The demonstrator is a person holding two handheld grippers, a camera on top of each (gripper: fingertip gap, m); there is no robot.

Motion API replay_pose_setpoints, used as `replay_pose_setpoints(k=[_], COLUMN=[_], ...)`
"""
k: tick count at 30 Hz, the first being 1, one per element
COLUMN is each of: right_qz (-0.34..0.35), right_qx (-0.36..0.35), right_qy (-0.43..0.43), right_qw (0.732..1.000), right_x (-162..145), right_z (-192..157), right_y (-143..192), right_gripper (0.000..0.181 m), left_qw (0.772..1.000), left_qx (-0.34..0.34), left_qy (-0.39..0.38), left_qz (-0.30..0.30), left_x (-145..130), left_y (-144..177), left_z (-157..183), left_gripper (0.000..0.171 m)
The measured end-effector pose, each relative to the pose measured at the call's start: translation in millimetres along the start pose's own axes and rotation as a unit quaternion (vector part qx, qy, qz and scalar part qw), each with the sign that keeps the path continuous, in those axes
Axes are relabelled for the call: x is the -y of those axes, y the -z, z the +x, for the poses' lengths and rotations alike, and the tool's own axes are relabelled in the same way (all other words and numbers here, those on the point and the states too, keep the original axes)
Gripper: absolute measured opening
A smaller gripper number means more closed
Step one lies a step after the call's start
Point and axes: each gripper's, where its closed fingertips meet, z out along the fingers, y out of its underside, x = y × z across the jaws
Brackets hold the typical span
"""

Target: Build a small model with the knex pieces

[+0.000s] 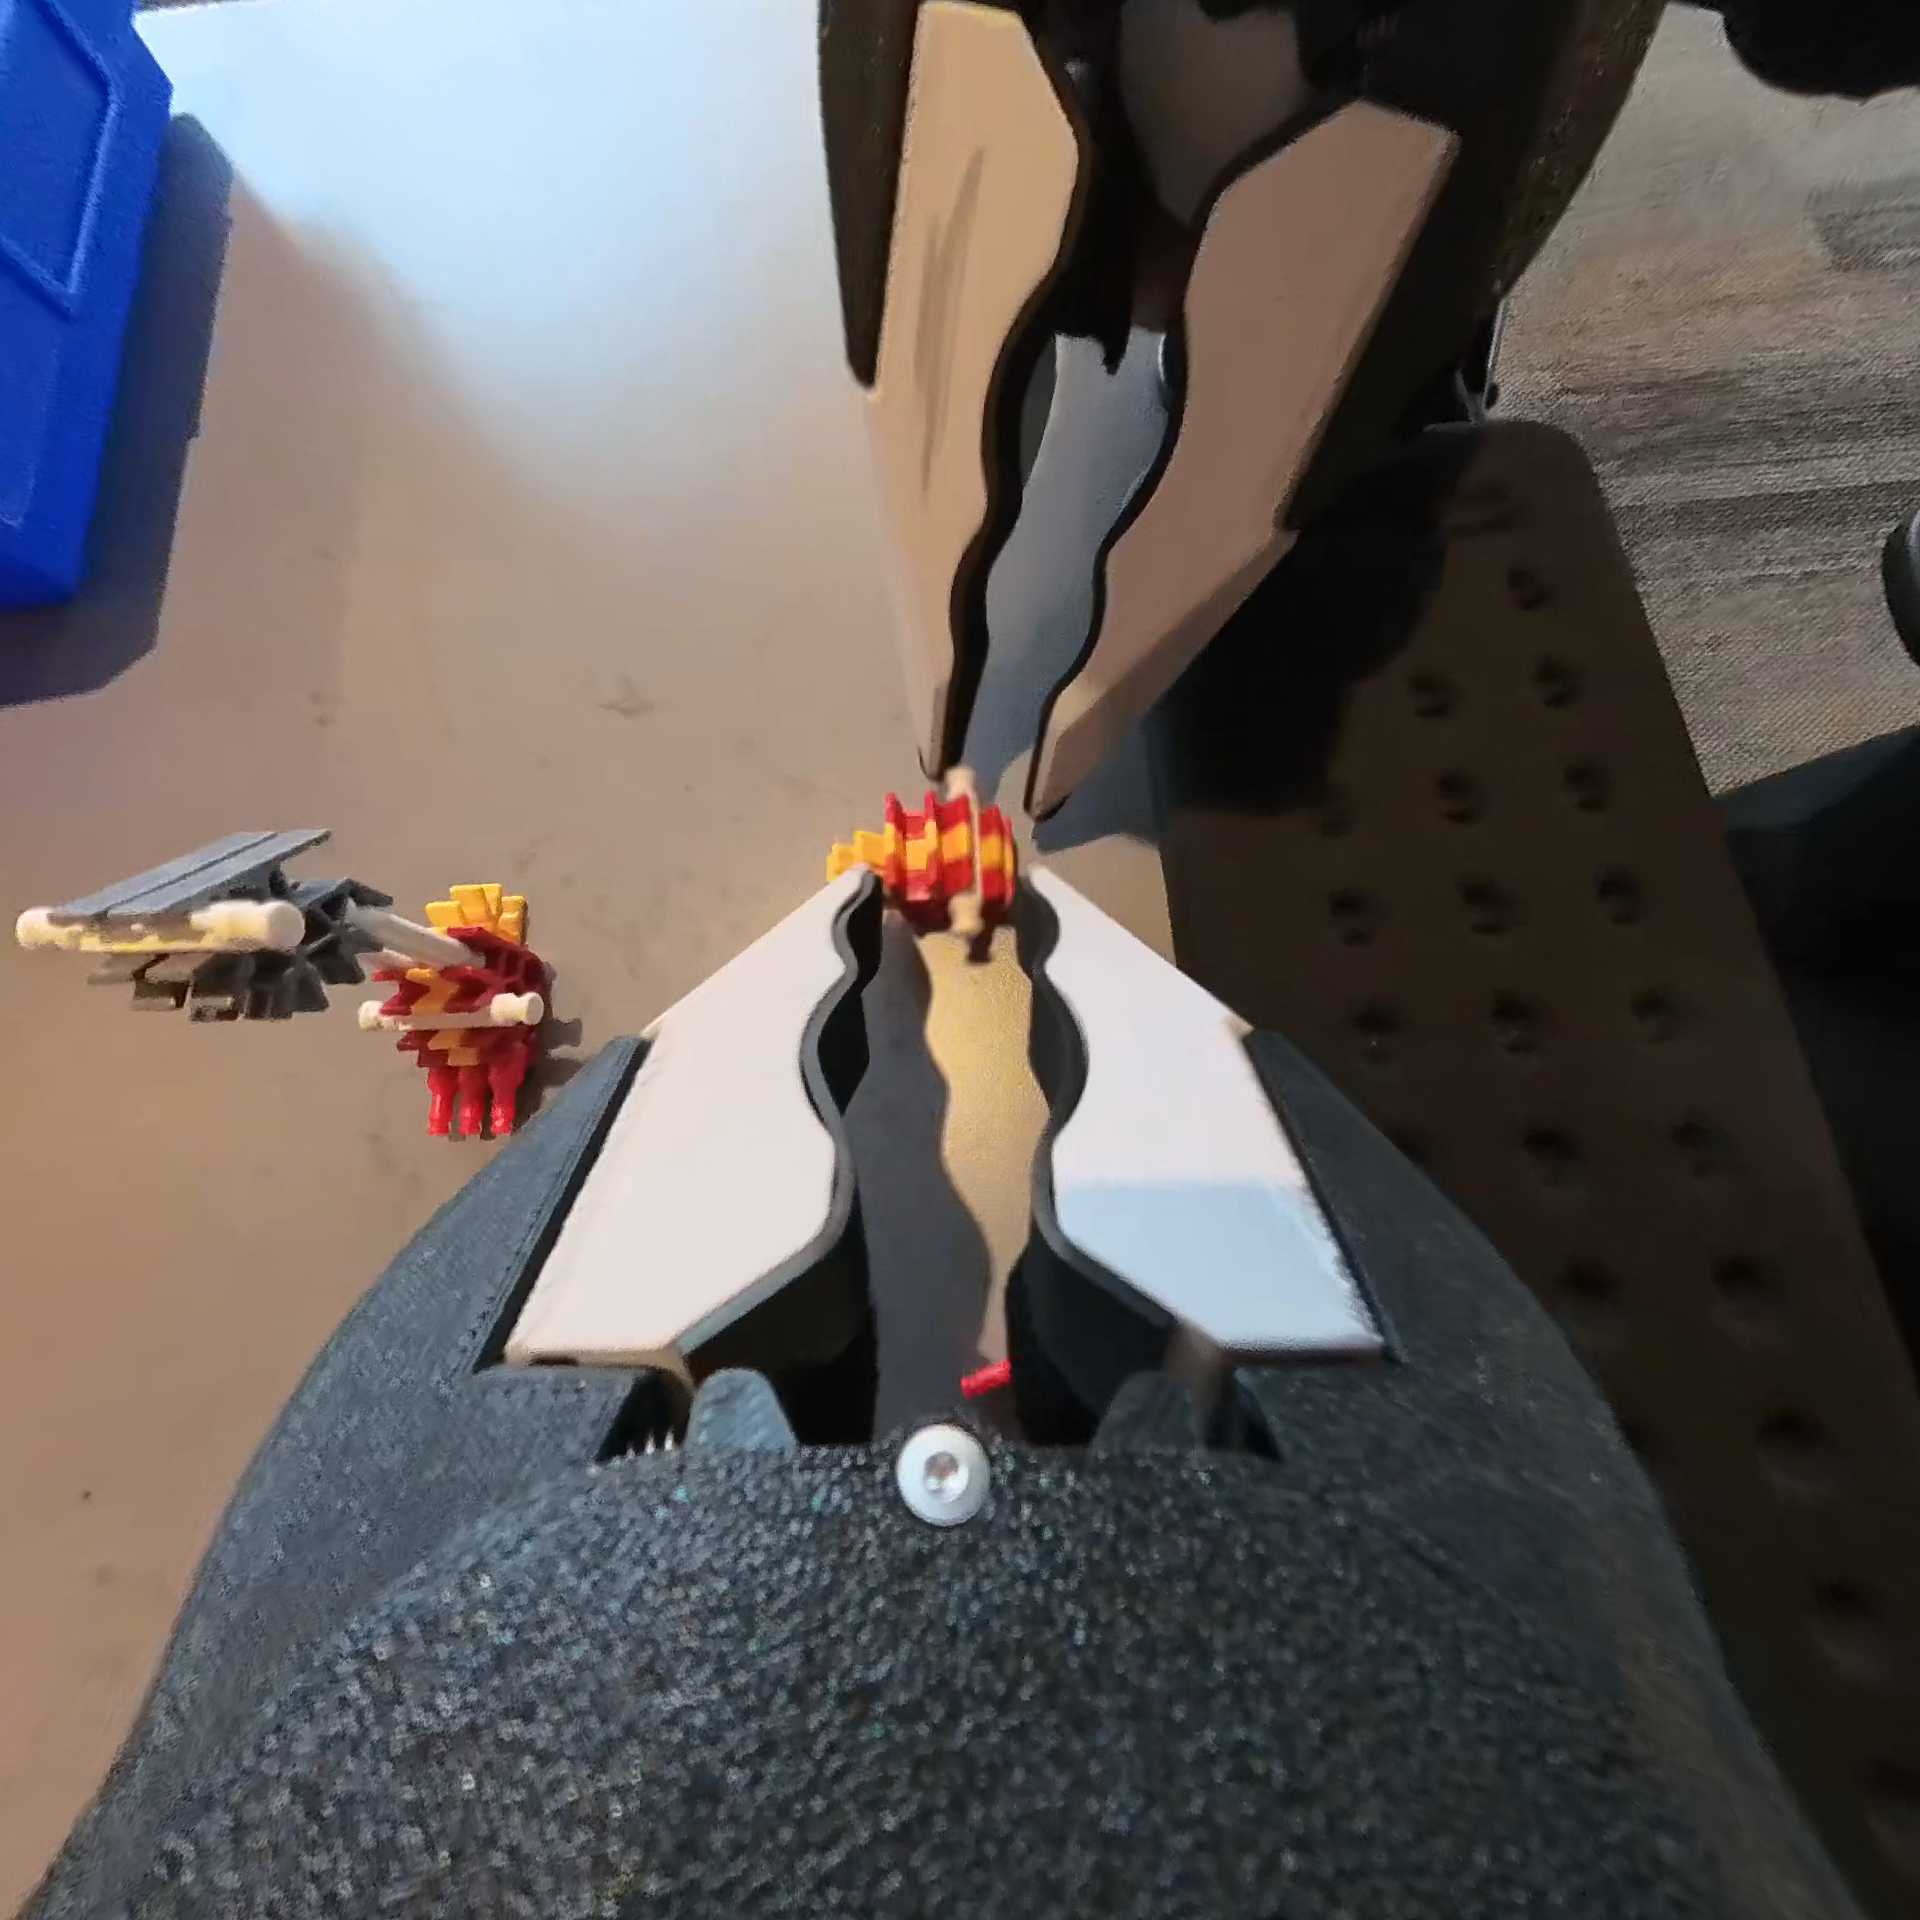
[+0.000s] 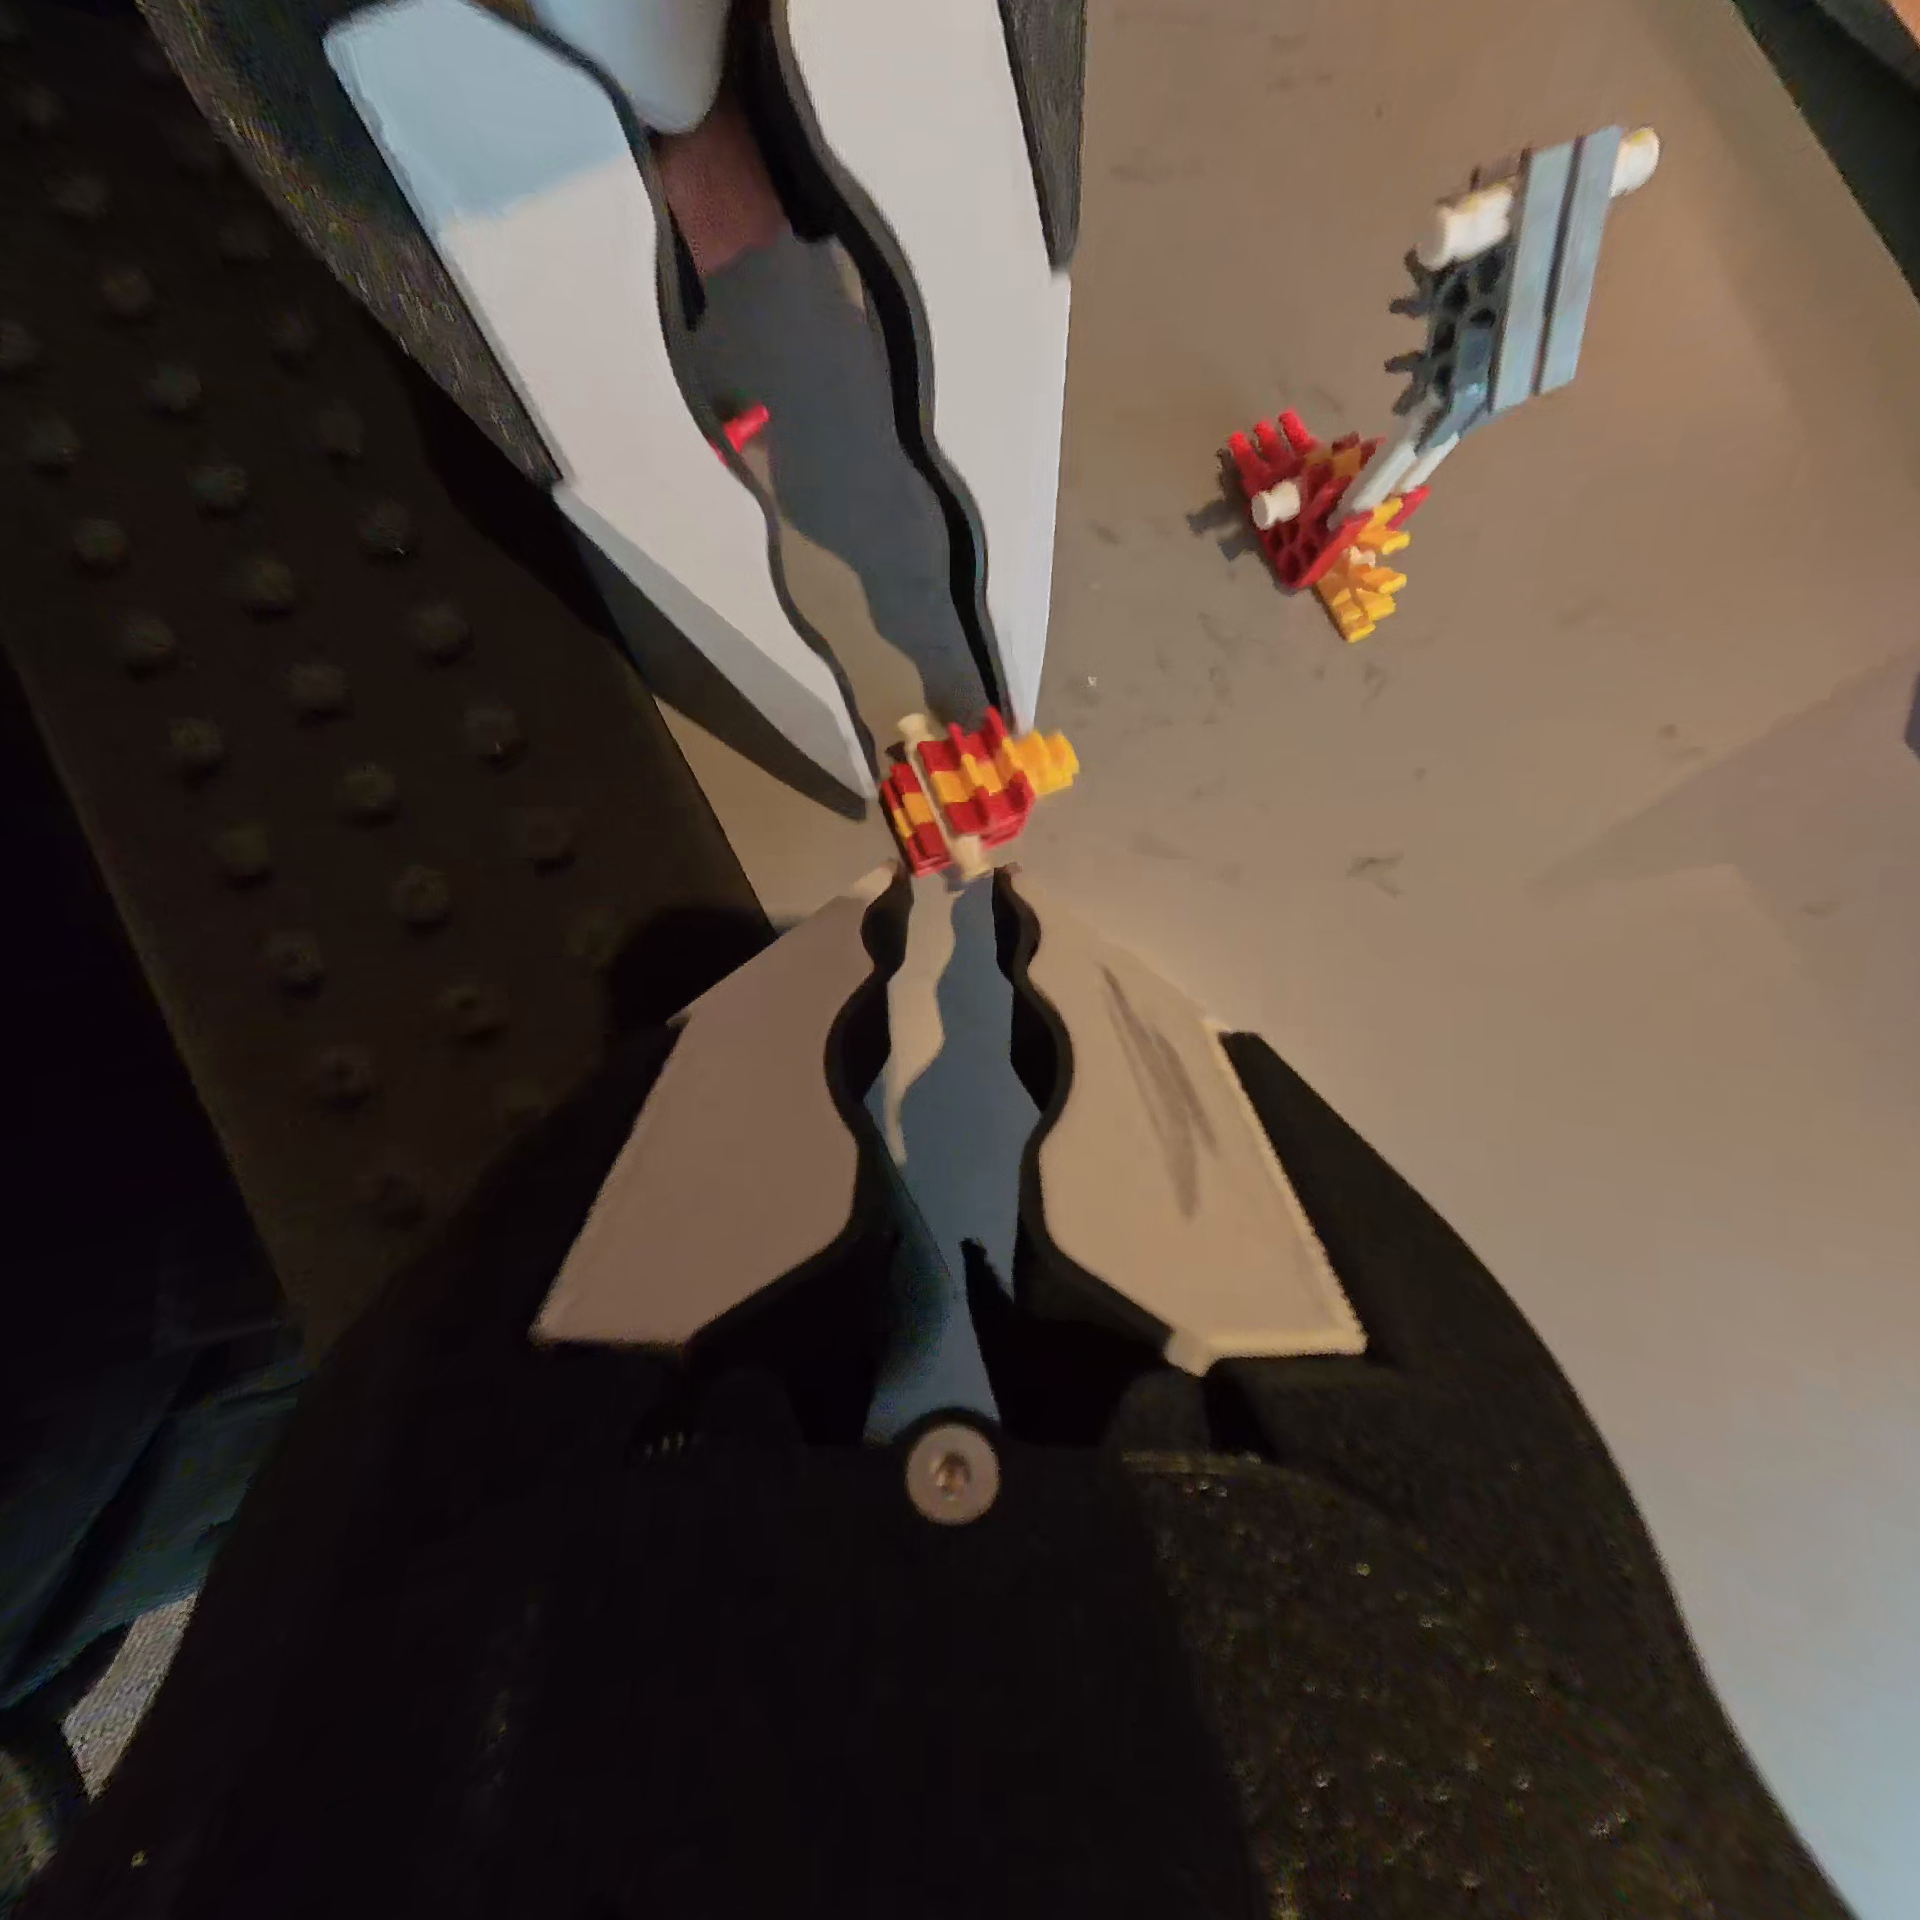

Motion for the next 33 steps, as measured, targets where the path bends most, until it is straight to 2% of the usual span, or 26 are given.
replay_pose_setpoints(k=[5,10,14,19,23,28,31,33], right_qz=[0.003,0.016,0.015,0.017,0.011,0.018,0.019,0.022], right_qx=[-0.003,-0.003,0.0,-0.019,-0.027,-0.019,-0.029,-0.012], right_qy=[0.021,0.043,0.065,0.061,0.054,0.051,0.057,0.057], right_qw=[1.0,0.999,0.998,0.998,0.998,0.998,0.998,0.998], right_x=[17.3,39.2,51.6,51.2,44.2,41.4,42.0,43.5], right_z=[-2.0,1.8,1.0,7.0,5.5,-7.5,-9.6,-17.0], right_y=[-14.1,-33.4,-43.6,-39.7,-31.8,-30.5,-30.1,-29.2], right_gripper=[0.012,0.012,0.012,0.013,0.013,0.013,0.013,0.013], left_qw=[0.999,0.996,0.995,0.996,0.996,0.994,0.994,0.991], left_qx=[0.033,0.072,0.071,0.07,0.071,0.057,0.032,0.023], left_qy=[-0.013,0.008,0.031,0.038,0.034,-0.002,-0.012,-0.03], left_qz=[-0.036,-0.049,-0.055,-0.051,-0.048,-0.094,-0.108,-0.13], left_x=[-10.9,-28.9,-39.6,-46.5,-52.6,-76.3,-85.3,-94.5], left_y=[6.5,24.2,35.5,48.8,77.2,100.8,99.0,91.4], left_z=[-7.2,-22.5,-27.4,-25.4,-26.2,-13.4,-0.4,5.4], left_gripper=[0.023,0.024,0.024,0.036,0.033,0.032,0.03,0.029])
